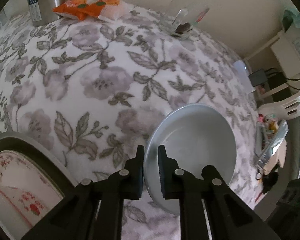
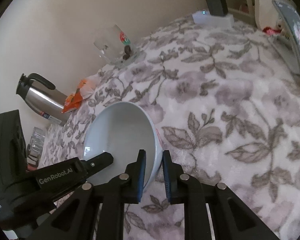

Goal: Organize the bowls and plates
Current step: 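Grasp the large white bowl rim with the left gripper while the right gripper grasps it too, then lift the large white bowl with both grippers and carry it to the tray, then lower the large white bowl onto the MAX bowl stack with both grippers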

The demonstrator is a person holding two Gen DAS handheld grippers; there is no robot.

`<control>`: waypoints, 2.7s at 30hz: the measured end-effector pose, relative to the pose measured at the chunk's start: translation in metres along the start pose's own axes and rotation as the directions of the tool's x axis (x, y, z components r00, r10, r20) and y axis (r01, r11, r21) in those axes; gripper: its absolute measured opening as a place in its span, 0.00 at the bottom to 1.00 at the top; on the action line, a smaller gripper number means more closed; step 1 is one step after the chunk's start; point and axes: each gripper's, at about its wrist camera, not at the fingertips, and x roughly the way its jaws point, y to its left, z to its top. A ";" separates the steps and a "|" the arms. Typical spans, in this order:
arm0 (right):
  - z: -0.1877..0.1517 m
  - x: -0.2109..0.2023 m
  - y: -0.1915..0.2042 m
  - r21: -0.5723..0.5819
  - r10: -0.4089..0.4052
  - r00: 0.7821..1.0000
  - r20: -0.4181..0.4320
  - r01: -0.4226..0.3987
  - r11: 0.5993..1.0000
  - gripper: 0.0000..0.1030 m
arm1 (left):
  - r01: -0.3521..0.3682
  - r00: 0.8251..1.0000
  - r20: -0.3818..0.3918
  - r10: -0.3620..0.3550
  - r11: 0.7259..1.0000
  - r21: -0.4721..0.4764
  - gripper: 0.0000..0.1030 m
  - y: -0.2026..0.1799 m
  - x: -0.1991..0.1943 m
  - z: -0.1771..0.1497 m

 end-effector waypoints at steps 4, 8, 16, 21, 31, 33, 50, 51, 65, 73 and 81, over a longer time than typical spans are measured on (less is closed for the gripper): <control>-0.004 -0.021 0.010 -0.027 -0.011 1.000 0.025 0.012 1.000 0.17 | 0.016 0.999 0.042 -0.018 0.999 0.034 0.13 -0.007 -0.027 -0.005; -0.008 -0.043 0.023 -0.047 -0.003 0.999 0.052 0.006 0.999 0.17 | 0.045 0.995 0.083 -0.048 0.998 0.045 0.13 -0.009 -0.057 -0.011; -0.027 -0.080 0.060 -0.126 0.021 0.995 0.102 -0.008 0.992 0.17 | 0.076 0.983 0.163 -0.083 0.996 0.047 0.13 0.007 -0.115 -0.027; -0.043 -0.099 0.086 -0.188 0.041 0.991 0.126 -0.017 0.982 0.17 | 0.106 0.969 0.220 -0.110 0.994 0.027 0.13 0.030 -0.147 -0.043; -0.084 -0.117 0.132 -0.281 0.100 0.989 0.112 -0.065 0.957 0.17 | 0.152 0.940 0.313 -0.137 0.988 -0.025 0.13 0.086 -0.196 -0.077; -0.093 -0.120 0.142 -0.309 0.105 0.988 0.112 -0.066 0.949 0.17 | 0.158 0.935 0.327 -0.137 0.987 -0.040 0.13 0.097 -0.202 -0.085; -0.136 -0.102 0.188 -0.405 0.129 0.991 0.026 -0.107 0.908 0.17 | 0.174 0.913 0.391 -0.116 0.978 -0.117 0.13 0.161 -0.229 -0.114; -0.137 -0.101 0.190 -0.409 0.126 0.992 0.022 -0.106 0.906 0.17 | 0.174 0.915 0.387 -0.114 0.977 -0.124 0.13 0.165 -0.227 -0.115; -0.148 -0.077 0.195 -0.432 0.072 0.997 -0.040 -0.082 0.898 0.17 | 0.169 0.935 0.340 -0.099 0.969 -0.180 0.13 0.188 -0.202 -0.119; -0.150 -0.064 0.190 -0.428 0.050 0.997 -0.067 -0.074 0.901 0.17 | 0.142 0.949 0.305 -0.080 0.972 -0.185 0.14 0.190 -0.190 -0.119; -0.149 -0.054 0.189 -0.425 0.036 0.996 -0.079 -0.067 0.903 0.17 | 0.125 0.958 0.278 -0.067 0.973 -0.196 0.14 0.193 -0.180 -0.116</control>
